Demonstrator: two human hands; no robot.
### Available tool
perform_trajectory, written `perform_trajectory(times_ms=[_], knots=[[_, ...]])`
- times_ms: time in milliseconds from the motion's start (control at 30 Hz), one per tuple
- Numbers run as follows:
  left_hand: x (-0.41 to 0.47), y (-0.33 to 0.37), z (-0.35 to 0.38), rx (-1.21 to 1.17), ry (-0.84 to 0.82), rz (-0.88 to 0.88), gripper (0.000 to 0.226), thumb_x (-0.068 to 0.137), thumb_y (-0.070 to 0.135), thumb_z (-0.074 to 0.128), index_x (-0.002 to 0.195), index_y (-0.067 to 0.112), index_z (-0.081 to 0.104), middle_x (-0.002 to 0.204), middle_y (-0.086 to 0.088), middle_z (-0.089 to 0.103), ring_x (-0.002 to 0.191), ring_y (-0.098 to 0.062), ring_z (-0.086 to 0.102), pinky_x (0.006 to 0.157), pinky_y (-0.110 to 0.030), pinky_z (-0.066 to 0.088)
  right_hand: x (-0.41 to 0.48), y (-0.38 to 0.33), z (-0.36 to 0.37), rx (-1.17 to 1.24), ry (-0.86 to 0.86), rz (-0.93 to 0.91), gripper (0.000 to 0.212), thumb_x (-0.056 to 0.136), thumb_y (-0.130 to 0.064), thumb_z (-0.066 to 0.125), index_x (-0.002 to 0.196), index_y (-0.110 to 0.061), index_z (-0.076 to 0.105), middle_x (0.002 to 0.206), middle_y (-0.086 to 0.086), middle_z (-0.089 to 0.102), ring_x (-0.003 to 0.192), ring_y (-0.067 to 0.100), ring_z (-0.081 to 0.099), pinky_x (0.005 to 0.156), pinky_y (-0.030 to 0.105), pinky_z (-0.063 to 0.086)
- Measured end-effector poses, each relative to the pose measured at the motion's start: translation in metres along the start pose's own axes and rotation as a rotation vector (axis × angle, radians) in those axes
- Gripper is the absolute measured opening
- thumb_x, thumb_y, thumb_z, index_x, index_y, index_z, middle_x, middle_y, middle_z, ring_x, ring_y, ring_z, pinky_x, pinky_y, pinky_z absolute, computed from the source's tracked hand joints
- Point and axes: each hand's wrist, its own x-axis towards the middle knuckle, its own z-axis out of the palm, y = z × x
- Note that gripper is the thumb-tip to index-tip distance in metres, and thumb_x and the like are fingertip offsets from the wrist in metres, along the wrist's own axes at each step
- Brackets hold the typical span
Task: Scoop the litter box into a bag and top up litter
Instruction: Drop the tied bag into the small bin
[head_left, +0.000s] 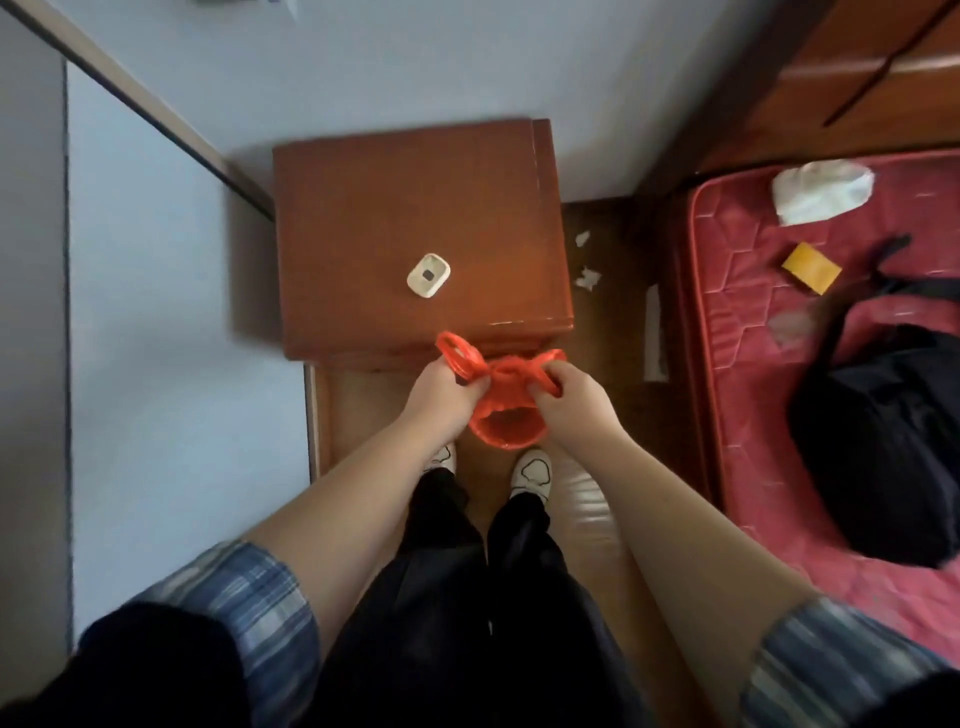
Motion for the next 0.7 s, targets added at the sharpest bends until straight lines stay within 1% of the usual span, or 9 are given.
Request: perform_trajectory(times_ms=[100,233,333,400,467,533,600,667,700], knots=[[0.061,-0.041,0.036,0.040,-0.056,-0.045,0.014,0.093,0.021,0.062,0.102,0.014,0.070,0.094,-0.003,0.068,0.085,-0.019,0.062,0.069,-0.025,0.040,0.054,0.047,0.035,0.002,-0.014,0.098,0.017,0.096,-0.021,0.054,0.105,-0.027,0.066,0.089,-0.010,0.063,0.073,0.003,0.056,0.055,0.013,0.037],[0.134,-0.096,0.082,0.087,-0.149,-0.098,0.021,0.094,0.022,0.060,0.111,0.012,0.068,0.100,-0.005,0.068,0.092,-0.023,0.063,0.074,-0.028,0.041,0.117,0.108,0.076,-0.024,-0.026,0.181,0.021,0.092,-0.014,0.053,0.105,-0.027,0.064,0.088,-0.010,0.063,0.073,0.002,0.058,0.056,0.017,0.043],[0.180,-0.135,0.114,0.119,-0.166,-0.143,0.022,0.093,0.024,0.060,0.111,0.015,0.068,0.093,0.001,0.065,0.085,-0.019,0.061,0.069,-0.026,0.039,0.154,0.152,0.106,-0.052,-0.070,0.216,0.029,0.092,-0.014,0.052,0.117,-0.026,0.062,0.095,-0.005,0.065,0.082,0.017,0.062,0.063,0.028,0.047],[0.206,-0.162,0.136,0.147,-0.166,-0.161,0.015,0.093,0.026,0.060,0.103,0.018,0.068,0.083,0.007,0.063,0.074,-0.014,0.059,0.059,-0.025,0.038,0.178,0.182,0.125,-0.072,-0.087,0.235,0.036,0.091,-0.013,0.050,0.123,-0.024,0.061,0.096,-0.005,0.062,0.084,0.019,0.061,0.060,0.027,0.044],[0.230,-0.189,0.157,0.178,-0.165,-0.192,0.012,0.093,0.029,0.061,0.096,0.020,0.068,0.077,0.008,0.062,0.069,-0.011,0.058,0.056,-0.023,0.038,0.201,0.209,0.143,-0.084,-0.094,0.245,0.035,0.092,-0.015,0.049,0.124,-0.023,0.061,0.094,-0.006,0.061,0.085,0.018,0.060,0.062,0.027,0.043],[0.252,-0.212,0.177,0.206,-0.164,-0.242,0.014,0.090,0.035,0.062,0.092,0.023,0.069,0.079,0.005,0.065,0.074,-0.018,0.063,0.065,-0.028,0.045,0.220,0.233,0.160,-0.099,-0.117,0.275,0.032,0.093,-0.019,0.049,0.123,-0.023,0.061,0.095,-0.005,0.061,0.085,0.019,0.057,0.069,0.028,0.042],[0.273,-0.238,0.195,0.214,-0.175,-0.260,0.007,0.086,0.034,0.063,0.092,0.031,0.064,0.086,0.003,0.067,0.080,-0.023,0.065,0.076,-0.037,0.053,0.236,0.254,0.174,-0.108,-0.156,0.317,0.030,0.096,-0.027,0.050,0.124,-0.024,0.059,0.100,-0.001,0.063,0.086,0.021,0.057,0.070,0.029,0.042],[0.286,-0.255,0.206,0.215,-0.209,-0.234,0.026,0.088,0.018,0.058,0.106,0.036,0.059,0.106,-0.001,0.066,0.093,-0.024,0.064,0.085,-0.042,0.055,0.246,0.268,0.183,-0.113,-0.193,0.365,0.031,0.096,-0.037,0.049,0.123,-0.023,0.058,0.098,0.002,0.066,0.085,0.026,0.062,0.064,0.028,0.043],[0.289,-0.258,0.208,0.212,-0.229,-0.219,0.037,0.090,0.009,0.055,0.120,0.030,0.057,0.117,-0.004,0.062,0.102,-0.025,0.062,0.088,-0.038,0.053,0.249,0.273,0.186,-0.104,-0.206,0.393,0.035,0.095,-0.040,0.050,0.124,-0.023,0.058,0.100,0.003,0.067,0.088,0.028,0.065,0.063,0.027,0.043]])
